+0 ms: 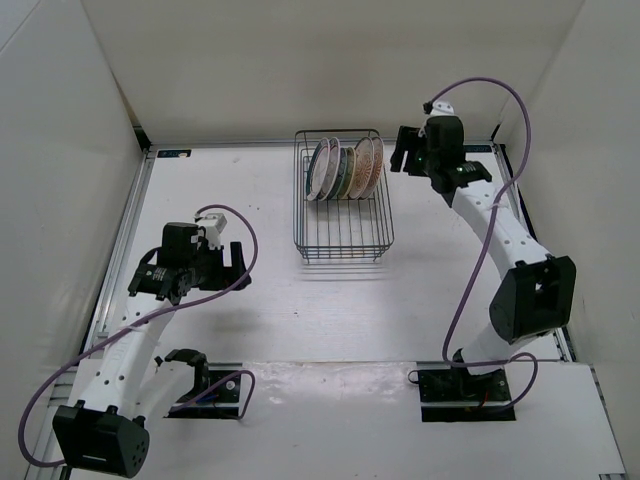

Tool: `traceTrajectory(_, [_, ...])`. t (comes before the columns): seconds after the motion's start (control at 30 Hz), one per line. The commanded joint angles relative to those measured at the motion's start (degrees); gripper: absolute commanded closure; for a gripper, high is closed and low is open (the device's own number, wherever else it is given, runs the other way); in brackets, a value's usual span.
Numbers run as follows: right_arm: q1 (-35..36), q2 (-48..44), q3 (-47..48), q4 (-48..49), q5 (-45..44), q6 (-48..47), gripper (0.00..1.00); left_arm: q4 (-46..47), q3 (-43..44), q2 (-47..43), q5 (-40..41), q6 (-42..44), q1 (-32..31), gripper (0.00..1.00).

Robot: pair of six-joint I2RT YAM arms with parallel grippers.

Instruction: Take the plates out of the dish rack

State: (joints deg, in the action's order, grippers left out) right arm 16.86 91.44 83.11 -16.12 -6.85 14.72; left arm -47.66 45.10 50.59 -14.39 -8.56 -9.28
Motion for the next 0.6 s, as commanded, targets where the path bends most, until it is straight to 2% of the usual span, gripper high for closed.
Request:
traceTrajectory(0.0, [1.2,3.2,8.7,-0.4,-6.8,-3.2,0.3,-0.2,1.5,-0.6,0.1,0.3,0.0,0.0])
traceTrajectory(0.17, [3.5,10.2,15.9,-1.9,-12.7,-6.3,0.4,-0.2,1.5,-0.8,0.2,0.1,0.0,0.0])
traceTrajectory(0.33, [5.0,17.5,23.7,-4.0,-13.8,-6.9,0.43,-0.7,1.7,-1.1,1.9,-0.1,0.0,0.0])
traceTrajectory(0.43, [5.6,20.4,25.3,-4.5,-16.0,-7.5,0.48,-0.7,1.5,-1.5,2.7,-0.3,0.0,0.0])
traceTrajectory(0.57, [6.3,22.9,25.3,-3.7,-18.5,-7.7,0.48,-0.9,1.6,-1.5,2.5,-0.4,0.0,0.0])
